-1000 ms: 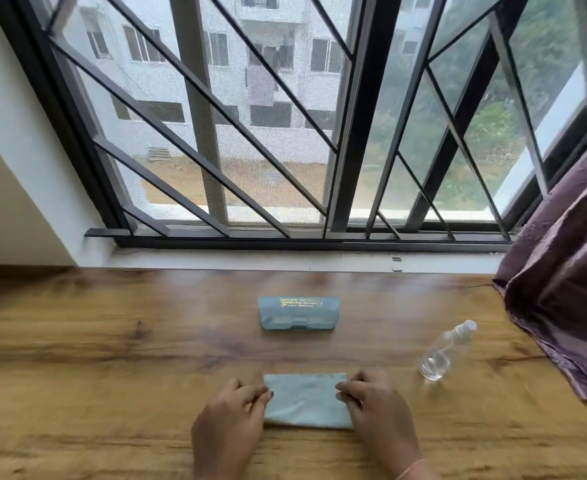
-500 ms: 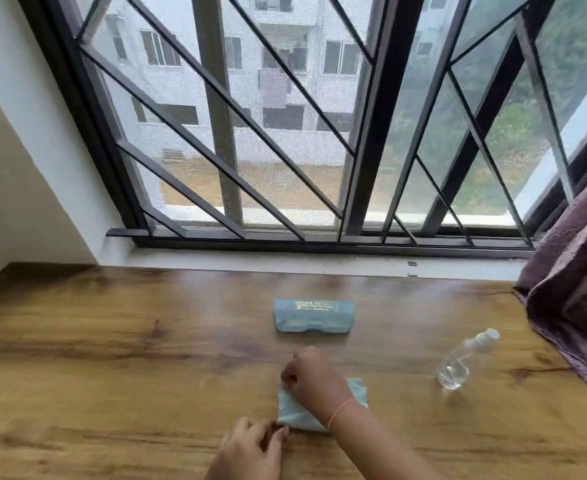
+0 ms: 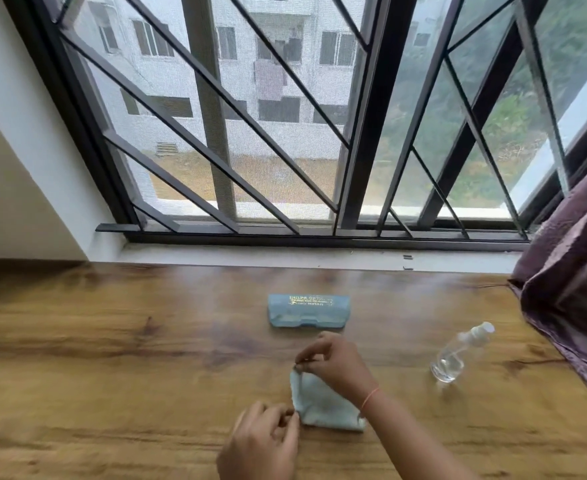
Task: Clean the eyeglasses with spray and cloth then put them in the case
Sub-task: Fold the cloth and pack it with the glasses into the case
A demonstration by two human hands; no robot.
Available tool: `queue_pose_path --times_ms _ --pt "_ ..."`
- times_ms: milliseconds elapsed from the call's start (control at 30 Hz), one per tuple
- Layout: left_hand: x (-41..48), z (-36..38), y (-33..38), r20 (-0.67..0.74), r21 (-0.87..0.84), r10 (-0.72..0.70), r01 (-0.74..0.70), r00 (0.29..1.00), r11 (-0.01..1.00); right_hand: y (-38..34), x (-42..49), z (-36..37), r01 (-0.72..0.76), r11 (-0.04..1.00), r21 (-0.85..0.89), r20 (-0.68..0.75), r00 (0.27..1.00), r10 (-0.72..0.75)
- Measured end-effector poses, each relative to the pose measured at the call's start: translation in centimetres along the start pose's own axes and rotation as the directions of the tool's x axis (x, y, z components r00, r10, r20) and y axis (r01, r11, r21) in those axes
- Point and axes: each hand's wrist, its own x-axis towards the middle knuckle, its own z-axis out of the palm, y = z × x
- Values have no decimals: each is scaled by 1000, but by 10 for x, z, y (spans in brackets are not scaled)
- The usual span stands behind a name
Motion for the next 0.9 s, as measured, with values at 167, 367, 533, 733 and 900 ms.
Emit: queue_pose_path --times_ms 167,367,533,733,900 --pt "0 12 25 67 -2 158 -158 985 987 21 -16 -33 -58 970 238 -38 997 69" --pt "-1 37 39 184 20 300 -309 936 951 52 -29 -51 -61 950 307 -30 997 73" --pt "-3 49 43 263 67 363 -393 894 917 75 -33 -51 41 993 115 -120 992 -27" --pt "-5 50 43 299 73 392 -431 870 899 83 -38 -51 58 998 -25 -137 989 -61" --pt "5 39 32 179 4 346 -352 921 936 88 -54 -51 105 994 -11 -284 953 -104"
